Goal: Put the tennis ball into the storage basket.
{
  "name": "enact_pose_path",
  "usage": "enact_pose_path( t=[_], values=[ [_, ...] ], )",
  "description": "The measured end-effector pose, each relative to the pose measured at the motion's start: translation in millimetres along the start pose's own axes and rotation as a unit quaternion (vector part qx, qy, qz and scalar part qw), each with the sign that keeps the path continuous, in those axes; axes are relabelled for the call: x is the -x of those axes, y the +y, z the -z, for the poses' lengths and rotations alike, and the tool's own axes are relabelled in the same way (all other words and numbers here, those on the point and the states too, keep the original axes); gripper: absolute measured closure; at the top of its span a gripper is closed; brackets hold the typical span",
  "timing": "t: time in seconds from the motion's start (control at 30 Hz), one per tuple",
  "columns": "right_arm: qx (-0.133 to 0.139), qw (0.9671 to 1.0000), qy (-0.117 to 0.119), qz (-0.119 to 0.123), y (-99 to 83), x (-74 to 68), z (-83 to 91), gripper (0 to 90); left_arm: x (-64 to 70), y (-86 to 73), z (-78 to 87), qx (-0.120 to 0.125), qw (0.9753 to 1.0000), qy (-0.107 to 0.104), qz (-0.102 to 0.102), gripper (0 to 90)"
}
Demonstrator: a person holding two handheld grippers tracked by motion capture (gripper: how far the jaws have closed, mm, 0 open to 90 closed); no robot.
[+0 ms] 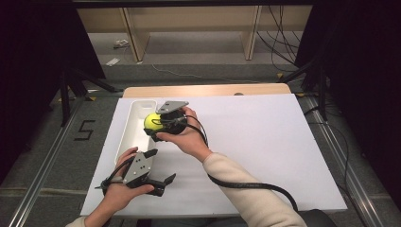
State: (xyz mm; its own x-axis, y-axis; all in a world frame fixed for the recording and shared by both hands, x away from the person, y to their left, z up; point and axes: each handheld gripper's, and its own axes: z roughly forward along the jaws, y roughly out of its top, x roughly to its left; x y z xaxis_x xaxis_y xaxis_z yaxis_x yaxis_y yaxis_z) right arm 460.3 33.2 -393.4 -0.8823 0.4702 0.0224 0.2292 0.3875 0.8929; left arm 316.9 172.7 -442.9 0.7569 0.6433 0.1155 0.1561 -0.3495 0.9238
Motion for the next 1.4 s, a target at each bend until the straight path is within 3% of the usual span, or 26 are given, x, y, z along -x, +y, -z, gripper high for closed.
enact_pose_path(
  t=[1.4],
  values=[
    [-0.01,0.9999,0.007,0.01,10.7,-3.3,-15.3,25.9,0.8,0.4,0.2,-0.001,1.0,-0.002,-0.004,1.8]
  ],
)
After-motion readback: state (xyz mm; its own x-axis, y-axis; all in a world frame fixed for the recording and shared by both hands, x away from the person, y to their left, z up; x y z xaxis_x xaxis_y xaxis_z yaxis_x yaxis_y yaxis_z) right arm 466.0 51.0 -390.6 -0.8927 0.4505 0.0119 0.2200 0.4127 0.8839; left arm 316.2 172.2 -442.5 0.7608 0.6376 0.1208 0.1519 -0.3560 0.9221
